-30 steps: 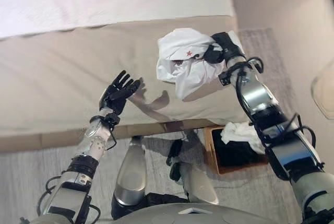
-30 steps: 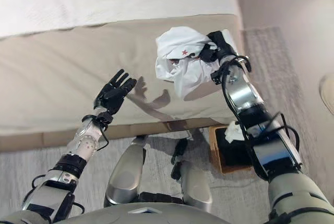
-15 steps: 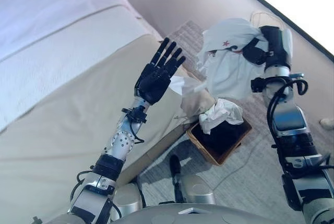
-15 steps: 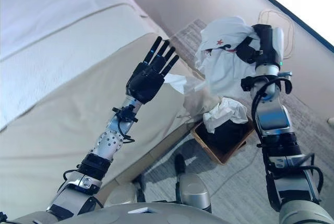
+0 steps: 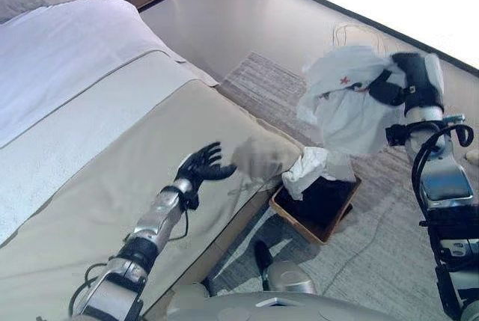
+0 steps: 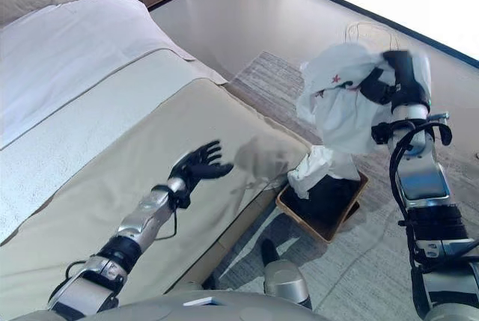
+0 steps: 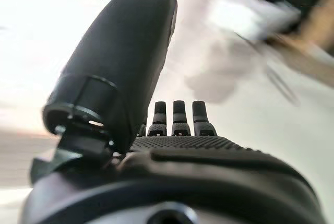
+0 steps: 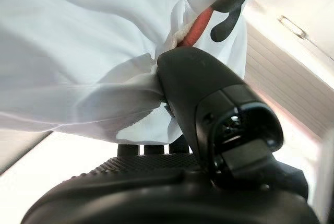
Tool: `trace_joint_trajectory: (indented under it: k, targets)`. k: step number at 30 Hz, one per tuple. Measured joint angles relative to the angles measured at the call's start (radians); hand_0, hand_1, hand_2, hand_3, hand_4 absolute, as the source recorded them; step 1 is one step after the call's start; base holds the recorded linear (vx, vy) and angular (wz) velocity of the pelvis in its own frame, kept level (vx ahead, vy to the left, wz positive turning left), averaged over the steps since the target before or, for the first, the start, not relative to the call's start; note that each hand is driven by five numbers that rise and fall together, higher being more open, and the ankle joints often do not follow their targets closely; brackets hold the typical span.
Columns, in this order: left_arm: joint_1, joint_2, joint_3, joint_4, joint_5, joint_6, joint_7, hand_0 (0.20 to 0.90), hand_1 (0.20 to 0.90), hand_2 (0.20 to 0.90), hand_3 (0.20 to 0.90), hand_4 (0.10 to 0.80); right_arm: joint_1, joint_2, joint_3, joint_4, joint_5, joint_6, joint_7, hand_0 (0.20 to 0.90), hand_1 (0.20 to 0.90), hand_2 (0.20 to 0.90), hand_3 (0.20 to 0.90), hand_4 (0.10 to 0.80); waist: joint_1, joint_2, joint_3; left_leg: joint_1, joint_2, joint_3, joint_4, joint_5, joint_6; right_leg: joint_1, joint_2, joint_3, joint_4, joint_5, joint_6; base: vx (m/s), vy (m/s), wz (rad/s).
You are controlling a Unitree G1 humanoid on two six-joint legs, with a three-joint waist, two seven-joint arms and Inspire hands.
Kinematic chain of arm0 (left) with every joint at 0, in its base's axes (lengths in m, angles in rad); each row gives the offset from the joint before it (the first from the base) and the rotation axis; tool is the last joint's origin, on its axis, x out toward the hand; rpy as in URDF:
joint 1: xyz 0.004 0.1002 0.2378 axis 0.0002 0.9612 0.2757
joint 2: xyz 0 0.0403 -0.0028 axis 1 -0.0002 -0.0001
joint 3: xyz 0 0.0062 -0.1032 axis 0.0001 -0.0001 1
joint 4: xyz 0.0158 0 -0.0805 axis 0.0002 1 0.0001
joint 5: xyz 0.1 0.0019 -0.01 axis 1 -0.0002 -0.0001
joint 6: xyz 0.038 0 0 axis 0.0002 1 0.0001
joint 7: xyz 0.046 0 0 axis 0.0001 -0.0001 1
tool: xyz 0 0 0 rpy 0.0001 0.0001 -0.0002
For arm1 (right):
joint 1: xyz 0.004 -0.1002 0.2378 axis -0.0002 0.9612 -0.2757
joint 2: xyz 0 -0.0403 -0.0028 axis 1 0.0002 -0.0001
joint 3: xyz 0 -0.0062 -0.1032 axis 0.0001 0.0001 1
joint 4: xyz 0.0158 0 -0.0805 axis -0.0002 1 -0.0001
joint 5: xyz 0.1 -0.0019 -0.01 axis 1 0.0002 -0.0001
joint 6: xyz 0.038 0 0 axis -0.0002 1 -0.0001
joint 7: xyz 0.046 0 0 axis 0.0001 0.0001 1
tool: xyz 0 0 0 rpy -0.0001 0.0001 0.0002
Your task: Pick up the clothes from the bed and place them into the basket
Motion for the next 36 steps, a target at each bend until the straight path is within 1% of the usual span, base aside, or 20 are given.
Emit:
trace_joint_trajectory:
  k: [2, 5, 9, 11, 13, 14, 15, 18, 20, 23, 24, 27, 29, 31, 33, 34, 36]
  targets:
    - [0.016, 0.004, 0.007, 0.099, 0.046, 0.020, 0.034, 0.900, 0.900, 0.900, 0.900, 0.800, 0.038, 0.008, 0.005, 0.043, 0.000, 0.009, 0.025, 0.300, 0.300, 0.300, 0.200, 0.100, 0.008, 0.001, -0.017, -0.009, 0.001, 0.012, 0.000, 0.000, -0.001, -0.017, 0.001, 0.010, 0.000, -0.004, 0.006, -0.009, -0.107, -0.16]
    - [0.055, 0.005, 0.065, 0.238, 0.101, 0.019, 0.037, 0.900, 0.900, 0.900, 0.900, 0.800, 0.084, 0.014, 0.032, 0.112, -0.010, 0.018, 0.046, 0.300, 0.300, 0.300, 0.200, 0.100, 0.000, 0.003, -0.033, -0.013, 0.001, 0.020, 0.000, 0.000, -0.001, -0.026, 0.001, 0.019, 0.000, -0.004, 0.006, 0.011, -0.068, -0.12]
    - [0.113, 0.018, 0.143, 0.387, 0.118, 0.018, 0.042, 0.900, 0.900, 0.900, 0.900, 0.800, 0.138, 0.014, 0.068, 0.210, -0.052, 0.028, 0.065, 0.300, 0.300, 0.300, 0.200, 0.100, -0.011, 0.012, -0.062, -0.013, 0.001, 0.027, 0.002, 0.001, -0.002, -0.027, 0.002, 0.023, 0.000, 0.000, 0.001, -0.008, -0.058, -0.04]
    - [0.130, 0.024, 0.171, 0.433, 0.129, 0.012, 0.054, 0.900, 0.900, 0.900, 0.900, 0.800, 0.137, 0.014, 0.090, 0.300, -0.067, 0.030, 0.064, 0.300, 0.300, 0.300, 0.200, 0.100, -0.006, 0.022, -0.074, -0.018, 0.004, 0.024, 0.001, 0.001, -0.002, -0.029, 0.000, 0.021, 0.000, 0.000, 0.001, -0.011, -0.043, 0.05]
    - [0.142, 0.026, 0.184, 0.434, 0.128, 0.010, 0.054, 0.900, 0.900, 0.900, 0.900, 0.800, 0.128, 0.014, 0.110, 0.376, -0.068, 0.034, 0.060, 0.300, 0.300, 0.300, 0.200, 0.100, 0.003, 0.030, -0.080, -0.023, 0.003, 0.016, 0.002, 0.001, -0.002, -0.030, -0.002, 0.016, 0.000, 0.000, 0.001, 0.009, -0.015, 0.11]
    - [0.151, 0.025, 0.186, 0.433, 0.127, 0.004, 0.049, 0.900, 0.900, 0.900, 0.900, 0.800, 0.128, 0.014, 0.119, 0.430, -0.068, 0.039, 0.060, 0.582, 0.582, 0.582, 0.529, 0.429, 0.019, 0.041, -0.086, -0.028, 0.003, 0.011, 0.004, 0.002, -0.001, -0.032, -0.003, 0.012, 0.000, 0.000, 0.001, 0.005, -0.003, 0.10]
    - [0.153, 0.025, 0.186, 0.432, 0.127, -0.003, 0.043, 0.900, 0.900, 0.900, 0.900, 0.800, 0.128, 0.014, 0.119, 0.450, -0.068, 0.040, 0.060, 0.900, 0.900, 0.900, 0.900, 0.800, 0.022, 0.046, -0.089, -0.030, 0.002, 0.006, 0.004, 0.002, -0.001, -0.032, -0.004, 0.008, 0.000, 0.000, 0.001, 0.008, 0.008, 0.16]
    - [0.164, 0.020, 0.186, 0.418, 0.123, -0.037, 0.013, 0.900, 0.900, 0.900, 0.900, 0.800, 0.122, 0.013, 0.118, 0.521, -0.068, 0.050, 0.034, 0.900, 0.900, 0.900, 0.900, 0.800, 0.033, 0.077, -0.096, -0.044, 0.000, -0.024, 0.003, 0.006, 0.005, -0.031, -0.016, -0.023, -0.005, -0.001, 0.002, 0.008, 0.012, 0.28]
    - [0.170, 0.015, 0.185, 0.406, 0.117, -0.047, 0.001, 0.900, 0.900, 0.900, 0.900, 0.800, 0.107, 0.013, 0.118, 0.536, -0.067, 0.056, 0.008, 0.900, 0.900, 0.900, 0.900, 0.800, 0.040, 0.098, -0.095, -0.052, -0.001, -0.037, 0.003, 0.007, 0.006, -0.032, -0.018, -0.035, -0.005, -0.002, 0.003, -0.033, 0.026, 0.20]
    - [0.169, 0.008, 0.183, 0.377, 0.101, -0.053, -0.016, 0.900, 0.900, 0.900, 0.900, 0.800, 0.066, 0.009, 0.117, 0.545, -0.055, 0.056, -0.040, 0.900, 0.900, 0.900, 0.900, 0.800, 0.048, 0.141, -0.094, -0.096, -0.004, -0.057, 0.004, 0.023, 0.007, -0.065, -0.022, -0.052, -0.005, -0.002, 0.003, -0.072, 0.035, 0.17]
    - [0.166, 0.005, 0.182, 0.375, 0.099, -0.053, -0.017, 0.900, 0.900, 0.900, 0.900, 0.800, 0.058, 0.007, 0.116, 0.545, -0.048, 0.055, -0.050, 0.900, 0.900, 0.900, 0.900, 0.800, 0.047, 0.148, -0.090, -0.102, -0.005, -0.062, 0.004, 0.026, 0.005, -0.069, -0.023, -0.057, -0.005, -0.002, 0.003, -0.067, 0.009, 0.18]
    - [0.165, -0.026, 0.177, 0.355, 0.096, -0.054, -0.019, 0.900, 0.900, 0.900, 0.900, 0.800, 0.016, 0.004, 0.116, 0.556, -0.046, 0.053, -0.088, 0.900, 0.900, 0.900, 0.900, 0.800, 0.053, 0.189, -0.071, -0.117, -0.003, -0.075, 0.005, 0.036, 0.005, -0.080, -0.023, -0.068, -0.006, -0.002, 0.003, -0.069, 0.005, 0.11]
    - [0.163, -0.051, 0.174, 0.354, 0.097, -0.054, -0.024, 0.900, 0.900, 0.900, 0.900, 0.800, -0.020, 0.003, 0.116, 0.581, -0.046, 0.044, -0.112, 0.900, 0.900, 0.900, 0.900, 0.800, 0.060, 0.210, -0.061, -0.136, -0.001, -0.077, 0.004, 0.036, 0.005, -0.098, -0.021, -0.070, -0.006, -0.005, 0.007, -0.048, -0.007, 0.04]
    - [0.158, -0.062, 0.158, 0.354, 0.097, -0.054, -0.026, 0.900, 0.900, 0.900, 0.900, 0.800, -0.035, -0.003, 0.116, 0.587, -0.046, 0.041, -0.119, 0.900, 0.900, 0.900, 0.900, 0.800, 0.060, 0.221, -0.038, -0.142, 0.001, -0.082, 0.005, 0.039, 0.002, -0.101, -0.019, -0.075, -0.005, -0.005, 0.007, -0.056, -0.013, 0.05]
    - [0.156, -0.062, 0.140, 0.354, 0.097, -0.053, -0.028, 0.900, 0.900, 0.900, 0.900, 0.800, -0.039, -0.003, 0.116, 0.594, -0.046, 0.041, -0.117, 0.900, 0.900, 0.900, 0.900, 0.800, 0.063, 0.226, -0.036, -0.152, 0.003, -0.082, 0.005, 0.047, -0.001, -0.114, -0.017, -0.076, -0.005, -0.004, 0.007, -0.067, -0.009, 0.01]
    - [0.150, -0.063, 0.136, 0.354, 0.097, -0.053, -0.031, 0.900, 0.900, 0.900, 0.900, 0.800, -0.050, -0.004, 0.116, 0.617, -0.046, 0.040, -0.116, 0.900, 0.900, 0.900, 0.900, 0.800, 0.063, 0.224, -0.021, -0.152, 0.004, -0.082, 0.005, 0.050, -0.002, -0.114, -0.016, -0.077, -0.002, -0.001, 0.001, -0.058, -0.012, -0.01]
    - [0.140, -0.063, 0.136, 0.354, 0.096, -0.053, -0.033, 0.900, 0.900, 0.900, 0.900, 0.800, -0.063, -0.004, 0.116, 0.661, -0.046, 0.040, -0.110, 0.900, 0.900, 0.900, 0.900, 0.800, 0.063, 0.222, -0.008, -0.154, 0.004, -0.082, 0.005, 0.052, -0.002, -0.115, -0.016, -0.077, -0.001, -0.001, 0.001, -0.053, -0.021, 0.00]
